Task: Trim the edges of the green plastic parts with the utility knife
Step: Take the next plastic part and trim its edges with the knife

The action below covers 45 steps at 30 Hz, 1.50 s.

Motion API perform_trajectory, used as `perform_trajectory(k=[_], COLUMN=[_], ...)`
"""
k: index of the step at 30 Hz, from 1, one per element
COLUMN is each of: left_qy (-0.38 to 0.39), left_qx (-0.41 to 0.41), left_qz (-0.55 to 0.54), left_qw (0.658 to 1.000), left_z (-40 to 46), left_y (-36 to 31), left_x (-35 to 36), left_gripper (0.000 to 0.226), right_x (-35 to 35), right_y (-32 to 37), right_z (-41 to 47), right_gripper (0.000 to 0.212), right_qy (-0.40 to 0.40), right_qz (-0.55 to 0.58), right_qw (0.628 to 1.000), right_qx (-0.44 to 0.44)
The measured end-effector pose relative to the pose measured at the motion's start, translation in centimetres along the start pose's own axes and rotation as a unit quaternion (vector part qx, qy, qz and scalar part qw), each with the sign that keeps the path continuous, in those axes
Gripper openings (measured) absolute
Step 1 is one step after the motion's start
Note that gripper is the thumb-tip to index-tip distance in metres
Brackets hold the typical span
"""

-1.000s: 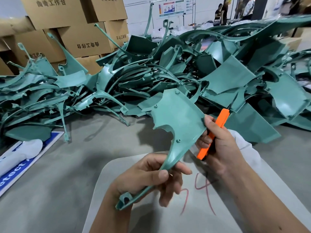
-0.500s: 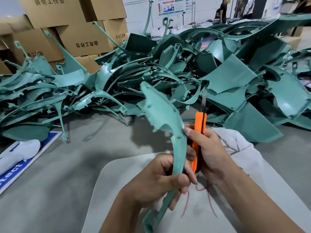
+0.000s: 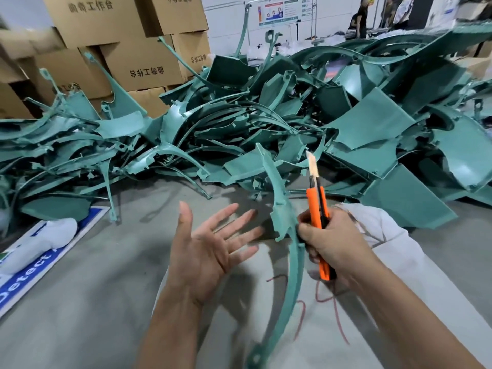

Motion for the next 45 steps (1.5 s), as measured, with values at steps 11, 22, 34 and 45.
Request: perform_trajectory(k=[11, 22, 34, 45], left_qy=[0.232, 0.12, -0.144, -0.214], left_qx=[0.012, 0.01, -0.116, -0.088], left_qz=[-0.164, -0.135, 0.061, -0.001], left_qw=[0.959, 0.983, 0.981, 0.973], left_z=[-1.7, -1.3, -0.9, -1.2], left_y=[-1.5, -1.6, 2.2, 0.5], left_x=[6.0, 1.9, -2.1, -4.2], left_gripper=[0.128, 0.109, 0.039, 0.025], right_x=[0.6, 1.2, 1.2, 0.2], right_y=[2.9, 2.4, 0.1, 1.7], right_z=[-2.3, -2.5, -1.2, -0.8], right_gripper=[0.012, 0.009, 0.026, 0.027], right_qy=[0.087, 0.066, -0.017, -0.036], right_qz=[0.124, -0.065, -0.276, -0.381], right_qw=[0.985, 0.994, 0.96, 0.911], right_qx=[-0.077, -0.057, -0.037, -0.153])
Point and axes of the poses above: each hand's wrist, its own z-axis towards the middle knuckle, its own x-axis out of the palm, y = z × x, the point moved 8 cm from there along z, towards the middle knuckle, and after that the axes turned 12 degrees about x, right-handed, at the moved point
